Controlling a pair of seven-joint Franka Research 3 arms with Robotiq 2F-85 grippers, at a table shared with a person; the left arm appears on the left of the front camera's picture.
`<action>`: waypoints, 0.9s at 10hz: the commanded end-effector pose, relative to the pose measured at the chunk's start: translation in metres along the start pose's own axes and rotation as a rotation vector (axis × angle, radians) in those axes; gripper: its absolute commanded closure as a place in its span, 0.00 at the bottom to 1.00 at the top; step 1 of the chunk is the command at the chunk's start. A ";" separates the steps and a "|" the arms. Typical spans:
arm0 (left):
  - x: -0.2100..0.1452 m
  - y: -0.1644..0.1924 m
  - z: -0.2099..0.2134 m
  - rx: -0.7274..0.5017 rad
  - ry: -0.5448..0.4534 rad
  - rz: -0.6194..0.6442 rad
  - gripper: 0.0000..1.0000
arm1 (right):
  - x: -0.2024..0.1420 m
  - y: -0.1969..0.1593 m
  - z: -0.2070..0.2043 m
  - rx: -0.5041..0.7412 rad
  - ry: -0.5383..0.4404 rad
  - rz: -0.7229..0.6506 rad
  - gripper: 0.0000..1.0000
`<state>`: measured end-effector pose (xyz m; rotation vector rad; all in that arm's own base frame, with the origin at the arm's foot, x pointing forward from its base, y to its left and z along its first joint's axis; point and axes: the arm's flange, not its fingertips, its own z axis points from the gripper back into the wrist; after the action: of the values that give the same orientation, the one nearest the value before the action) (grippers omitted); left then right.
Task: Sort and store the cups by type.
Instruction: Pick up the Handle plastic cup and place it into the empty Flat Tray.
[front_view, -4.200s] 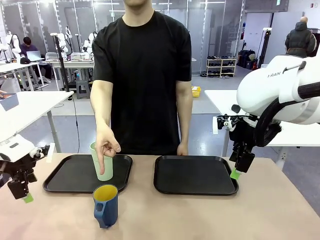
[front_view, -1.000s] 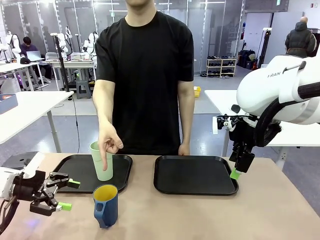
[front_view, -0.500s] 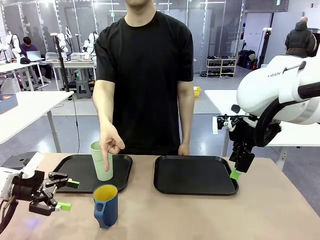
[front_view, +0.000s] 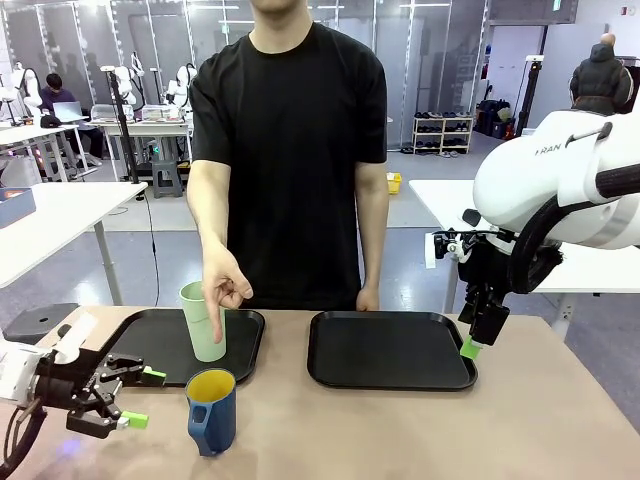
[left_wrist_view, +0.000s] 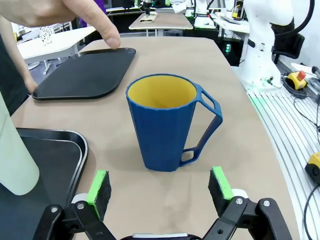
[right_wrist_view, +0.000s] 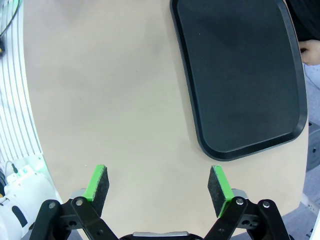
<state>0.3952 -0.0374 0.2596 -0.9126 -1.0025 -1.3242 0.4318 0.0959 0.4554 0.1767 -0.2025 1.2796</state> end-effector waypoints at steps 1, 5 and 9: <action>-0.005 0.012 -0.012 -0.015 -0.017 -0.013 0.00 | -0.001 0.003 -0.002 -0.013 -0.007 -0.014 0.00; -0.010 0.020 -0.038 -0.043 -0.032 -0.014 0.00 | -0.001 0.003 -0.002 -0.013 -0.007 -0.014 0.00; -0.015 0.026 -0.062 -0.081 -0.043 -0.002 0.00 | -0.001 0.003 -0.002 -0.013 -0.007 -0.014 0.00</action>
<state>0.4169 -0.0833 0.2313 -1.0034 -0.9505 -1.3572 0.4318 0.0958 0.4555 0.1768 -0.2026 1.2794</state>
